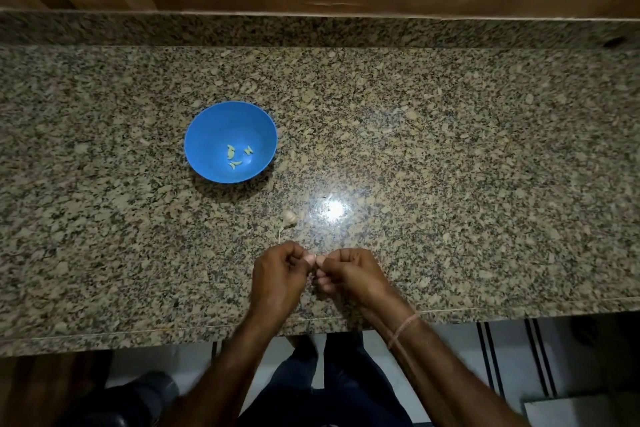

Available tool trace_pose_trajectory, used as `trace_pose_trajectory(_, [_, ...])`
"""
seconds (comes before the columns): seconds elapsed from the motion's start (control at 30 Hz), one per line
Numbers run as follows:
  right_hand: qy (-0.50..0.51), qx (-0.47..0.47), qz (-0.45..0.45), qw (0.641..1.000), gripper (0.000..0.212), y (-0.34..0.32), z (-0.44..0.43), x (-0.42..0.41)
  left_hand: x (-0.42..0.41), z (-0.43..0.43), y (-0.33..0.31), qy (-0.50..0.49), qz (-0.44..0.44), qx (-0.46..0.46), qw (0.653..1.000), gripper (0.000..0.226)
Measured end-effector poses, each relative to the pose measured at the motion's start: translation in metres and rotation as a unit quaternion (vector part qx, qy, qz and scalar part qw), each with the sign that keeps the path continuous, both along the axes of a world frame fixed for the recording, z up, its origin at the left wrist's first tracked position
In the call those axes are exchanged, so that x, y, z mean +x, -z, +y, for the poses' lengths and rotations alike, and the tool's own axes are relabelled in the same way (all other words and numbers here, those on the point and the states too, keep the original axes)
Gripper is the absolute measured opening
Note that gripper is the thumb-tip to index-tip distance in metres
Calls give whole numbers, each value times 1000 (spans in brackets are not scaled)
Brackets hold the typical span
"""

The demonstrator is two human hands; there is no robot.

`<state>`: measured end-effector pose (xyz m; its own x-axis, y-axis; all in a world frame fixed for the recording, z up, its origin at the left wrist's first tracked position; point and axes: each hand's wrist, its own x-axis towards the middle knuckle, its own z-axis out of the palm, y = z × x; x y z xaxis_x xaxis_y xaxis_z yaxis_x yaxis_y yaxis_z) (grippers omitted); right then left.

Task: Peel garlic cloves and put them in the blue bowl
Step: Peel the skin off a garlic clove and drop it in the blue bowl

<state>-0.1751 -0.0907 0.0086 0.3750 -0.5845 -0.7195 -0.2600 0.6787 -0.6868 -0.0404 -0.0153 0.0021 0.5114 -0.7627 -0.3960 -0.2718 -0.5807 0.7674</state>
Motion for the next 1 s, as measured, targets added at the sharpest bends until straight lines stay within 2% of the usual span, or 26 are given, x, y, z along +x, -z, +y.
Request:
trace_pose_trajectory(0.03, [-35,-110,37,993,17,3,1,-2,2,-2,0,-30,83,17,996,19])
trace_pose_trajectory(0.07, [-85,-237,84,964,16,5,2,-4,5,-4,-1,-70,183,41,980,22])
trace_pose_trajectory(0.1, [-130,-349,119,920,16,10,2,-5,8,-5,-2,-102,270,69,955,21])
trace_pose_trajectory(0.17, [-194,-472,138,849,14,12,1,-5,14,-5,0,-131,354,118,919,14])
trace_pose_trajectory(0.2, [-211,-496,137,831,13,12,1,-3,14,-5,2,-136,364,125,913,14])
trace_pose_trajectory(0.23, [-218,-501,141,826,13,13,0,-2,14,-4,4,-142,365,117,913,14])
trace_pose_trajectory(0.27, [-211,-478,142,841,13,12,0,0,12,-3,4,-142,351,96,921,15])
trace_pose_trajectory(0.3, [-187,-424,137,875,16,8,-1,2,10,-3,4,-131,314,69,938,16])
trace_pose_trajectory(0.37, [-109,-232,92,962,20,0,-3,6,7,-1,3,-74,163,29,983,17])
trace_pose_trajectory(0.4, [-63,-106,48,991,21,-5,-4,7,5,-1,3,-43,78,17,996,17])
trace_pose_trajectory(0.43, [-34,-18,19,999,20,-8,-6,8,5,0,4,-19,18,7,1000,17])
trace_pose_trajectory(0.47, [-28,7,12,1000,22,-10,-6,8,5,0,3,-3,-12,4,1000,18])
trace_pose_trajectory(0.5, [-51,-39,33,997,23,-8,-6,8,5,-1,2,5,-16,12,1000,20])
trace_pose_trajectory(0.53, [-101,-150,83,980,24,-3,-5,7,7,-3,1,0,13,31,999,22])
trace_pose_trajectory(0.57, [-167,-295,147,929,23,1,-4,7,9,-6,1,-26,82,53,995,24])
trace_pose_trajectory(0.6, [-221,-418,190,860,21,5,-2,7,11,-9,-1,-67,178,69,979,24])
trace_pose_trajectory(0.63, [-256,-492,202,807,19,7,-2,7,13,-11,-4,-108,270,88,953,23])
trace_pose_trajectory(0.67, [-284,-526,198,777,20,7,-2,7,16,-13,-8,-133,334,109,927,21])
trace_pose_trajectory(0.73, [-317,-549,197,748,26,7,-3,5,19,-12,-11,-132,377,130,908,22])
trace_pose_trajectory(0.8, [-317,-562,192,739,27,6,-5,5,18,-10,-9,-100,345,103,928,24])
trace_pose_trajectory(0.83, [-304,-555,186,751,24,6,-6,5,17,-8,-7,-65,294,77,950,24])
trace_pose_trajectory(0.9, [-271,-510,176,797,23,8,-10,8,11,-5,-5,14,150,32,988,27])
trace_pose_trajectory(0.97, [-222,-462,170,842,28,14,-14,10,4,-5,-3,55,39,3,998,30])
trace_pose_trajectory(1.0, [-204,-454,169,851,30,15,-15,11,0,-6,-2,61,12,-3,998,31])
